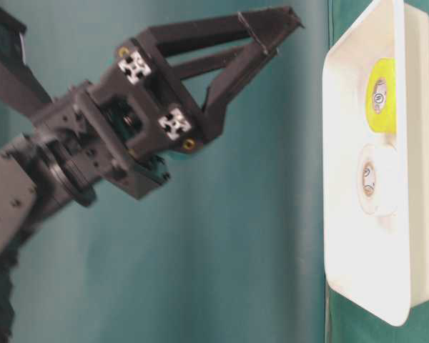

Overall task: Pick up the tape from a random location and place it into the white case.
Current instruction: 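Position the left gripper over the black tape roll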

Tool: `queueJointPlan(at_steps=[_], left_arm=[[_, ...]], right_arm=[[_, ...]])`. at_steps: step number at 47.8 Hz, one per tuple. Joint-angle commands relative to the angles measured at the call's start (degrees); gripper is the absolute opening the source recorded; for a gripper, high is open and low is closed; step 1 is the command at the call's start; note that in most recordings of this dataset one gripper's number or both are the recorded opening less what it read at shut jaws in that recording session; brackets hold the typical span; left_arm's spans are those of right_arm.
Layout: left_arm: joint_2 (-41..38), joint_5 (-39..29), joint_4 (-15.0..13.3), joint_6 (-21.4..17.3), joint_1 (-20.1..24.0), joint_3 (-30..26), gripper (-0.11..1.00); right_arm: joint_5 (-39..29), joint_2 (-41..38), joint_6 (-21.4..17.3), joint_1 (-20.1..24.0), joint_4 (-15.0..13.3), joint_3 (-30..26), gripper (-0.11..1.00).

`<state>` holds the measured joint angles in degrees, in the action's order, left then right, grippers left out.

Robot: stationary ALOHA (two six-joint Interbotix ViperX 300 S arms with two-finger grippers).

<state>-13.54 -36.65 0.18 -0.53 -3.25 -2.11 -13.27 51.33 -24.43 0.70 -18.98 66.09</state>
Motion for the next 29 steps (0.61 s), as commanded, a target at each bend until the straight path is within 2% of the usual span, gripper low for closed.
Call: queueJointPlan(at_steps=[1, 6, 14, 29], left_arm=[[-0.3, -4.5, 0.2, -0.5, -0.3, -5.4, 0.94], [-2.4, -10.7, 0.3, -0.8, -0.2, -10.0, 0.93], [-4.5, -16.9, 0.4, -1.1, -0.3, -14.9, 0.93], [-5.1, -18.3, 0.4, -1.2, -0.8, -16.3, 0.94]], right_arm=[[0.5, -0.3, 0.1, -0.1, 0.0, -0.6, 0.84], [0.4, -0.3, 0.0, -0.1, 0.0, -0.6, 0.84], [0.4, -0.3, 0.1, -0.1, 0.0, -0.7, 0.84], [0.4, -0.3, 0.1, -0.1, -0.1, -0.7, 0.84]])
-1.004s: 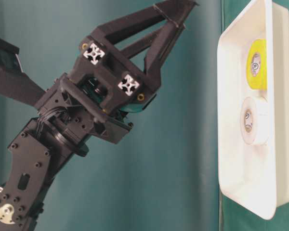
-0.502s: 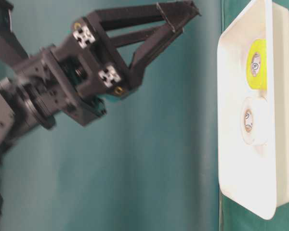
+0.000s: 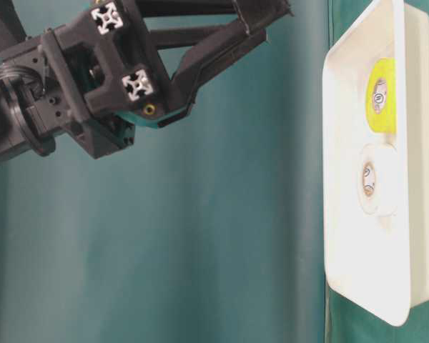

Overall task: Pick up the tape from a random location and place it into the white case.
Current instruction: 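Position the left gripper over the black tape roll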

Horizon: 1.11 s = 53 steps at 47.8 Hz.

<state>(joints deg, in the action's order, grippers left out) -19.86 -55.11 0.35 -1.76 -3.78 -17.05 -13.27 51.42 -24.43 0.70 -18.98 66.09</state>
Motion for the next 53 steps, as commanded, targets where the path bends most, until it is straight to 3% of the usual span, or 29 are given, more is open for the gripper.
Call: queueJointPlan(at_steps=[1, 36, 39, 47, 53], left_arm=[[1.2, 0.2, 0.2, 0.0, -0.3, -1.4, 0.94], [1.2, 0.5, 0.2, -0.4, -0.5, -1.1, 0.94], [1.2, 0.8, 0.3, -1.8, -0.5, -1.1, 0.93], [1.4, 1.0, 0.4, -10.8, -1.0, -0.6, 0.93], [1.4, 1.1, 0.3, -14.2, -1.1, -0.6, 0.93]], right_arm=[[0.4, -0.4, 0.1, -0.1, -0.1, -0.7, 0.84], [0.4, -0.4, 0.1, -0.1, -0.2, -0.8, 0.84], [0.4, -0.4, 0.1, -0.1, -0.2, -0.9, 0.84], [0.4, -0.4, 0.1, -0.1, -0.2, -0.8, 0.84], [0.4, -0.4, 0.2, -0.1, -0.2, -0.8, 0.84]])
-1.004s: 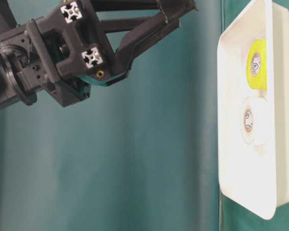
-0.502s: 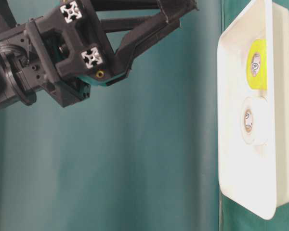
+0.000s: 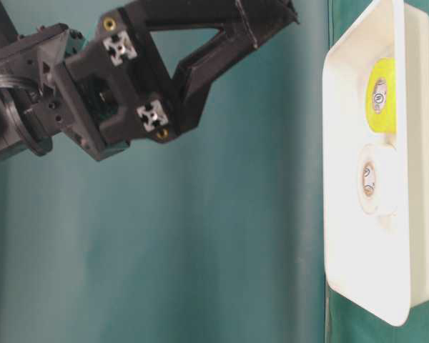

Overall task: Pick up the tape from a random location and place it into the white case.
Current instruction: 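Position the left gripper over the black tape roll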

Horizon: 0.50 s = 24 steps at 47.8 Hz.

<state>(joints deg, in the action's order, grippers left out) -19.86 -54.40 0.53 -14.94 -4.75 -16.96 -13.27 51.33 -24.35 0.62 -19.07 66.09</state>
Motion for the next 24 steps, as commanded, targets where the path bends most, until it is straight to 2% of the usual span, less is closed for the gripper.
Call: queueJointPlan(at_steps=[1, 9, 24], left_arm=[[1.5, 0.4, 0.1, -1.2, -0.1, -0.7, 0.93], [1.5, 0.7, 0.1, -2.8, 0.1, -0.6, 0.93], [1.6, 0.9, 0.2, -2.8, 0.1, -0.3, 0.94]], right_arm=[[0.4, -0.3, 0.0, 0.0, -0.1, -0.8, 0.84], [0.4, -0.3, 0.1, 0.0, -0.1, -0.8, 0.84], [0.4, -0.3, 0.1, 0.0, -0.1, -0.8, 0.84]])
